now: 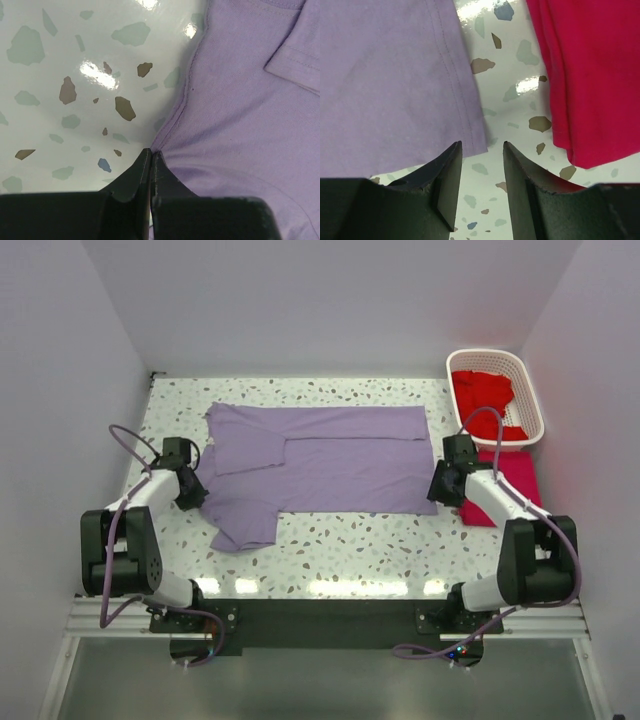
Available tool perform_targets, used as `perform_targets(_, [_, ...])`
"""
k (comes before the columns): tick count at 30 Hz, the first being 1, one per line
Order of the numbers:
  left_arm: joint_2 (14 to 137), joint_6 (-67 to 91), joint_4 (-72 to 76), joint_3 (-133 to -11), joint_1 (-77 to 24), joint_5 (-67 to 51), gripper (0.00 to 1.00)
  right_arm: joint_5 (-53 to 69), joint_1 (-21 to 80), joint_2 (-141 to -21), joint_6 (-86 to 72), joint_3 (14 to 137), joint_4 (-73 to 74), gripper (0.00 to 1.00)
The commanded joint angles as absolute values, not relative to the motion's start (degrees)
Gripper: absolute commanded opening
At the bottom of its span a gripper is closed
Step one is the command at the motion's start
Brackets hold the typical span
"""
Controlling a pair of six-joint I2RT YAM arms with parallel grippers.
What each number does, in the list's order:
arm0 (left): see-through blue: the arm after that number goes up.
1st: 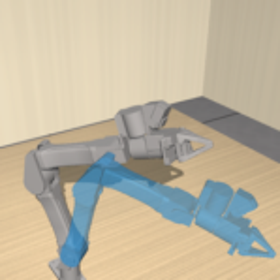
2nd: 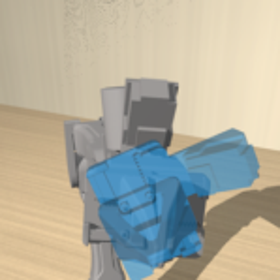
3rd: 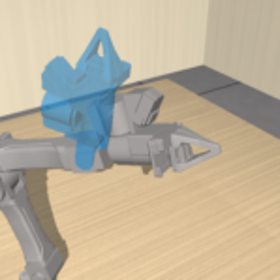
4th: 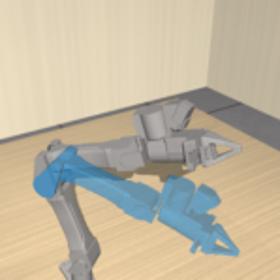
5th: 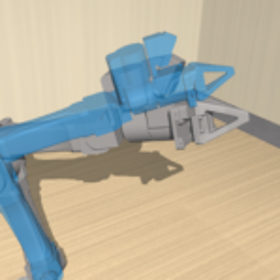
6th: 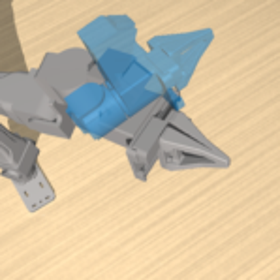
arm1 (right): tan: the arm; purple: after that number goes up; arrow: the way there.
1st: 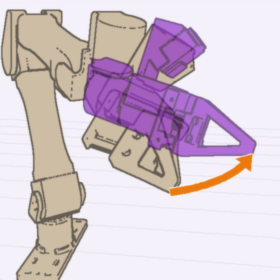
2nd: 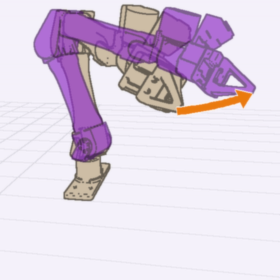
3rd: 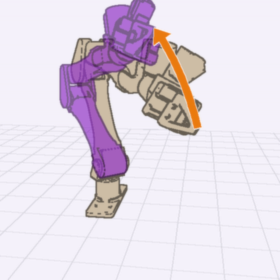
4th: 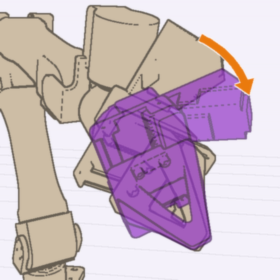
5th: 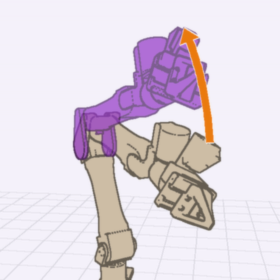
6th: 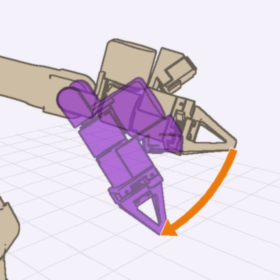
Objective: Fold and stack the t-shirts
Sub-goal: Fold the tshirt
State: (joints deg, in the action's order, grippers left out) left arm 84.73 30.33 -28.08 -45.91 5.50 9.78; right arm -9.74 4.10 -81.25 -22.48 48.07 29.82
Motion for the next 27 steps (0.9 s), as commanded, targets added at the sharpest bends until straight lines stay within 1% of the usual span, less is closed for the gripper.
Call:
perform_targets(1, [82.97, 28.92, -28.48, -47.9, 5.98, 11.69, 0.0, -8.71, 4.22, -82.79, -24.08, 48.25, 27.6, 0.41])
perform_targets(13, [83.06, 28.83, -28.21, -47.9, 5.89, 10.37, 0.0, -5.54, 4.22, -86.92, -24.26, 45.7, 25.84, 0.41])
perform_targets(17, [83.06, 28.83, -28.3, -47.9, 5.89, 10.46, 0.0, -6.24, 4.13, -87.89, -24.08, 46.14, 26.45, 0.4])
perform_targets(20, [83.14, 28.83, -28.3, -47.99, 5.89, 10.37, 0.0, -5.54, 4.22, -88.85, -23.82, 46.32, 27.51, 0.38])
perform_targets(24, [82.97, 28.92, -28.56, -47.81, 5.89, 10.46, 0.0, -5.45, 4.22, -88.6, -23.91, 45.18, 28.56, 0.2])
perform_targets(25, [82.79, 29.0, -28.56, -47.64, 5.89, 10.63, 0.0, -5.71, 4.22, -88.07, -23.91, 45.0, 28.91, 0.09])
perform_targets(27, [81.39, 29.44, -29.09, -46.85, 5.8, 11.33, 0.0, -7.46, 4.22, -85.71, -23.82, 44.82, 31.19, 0.0])
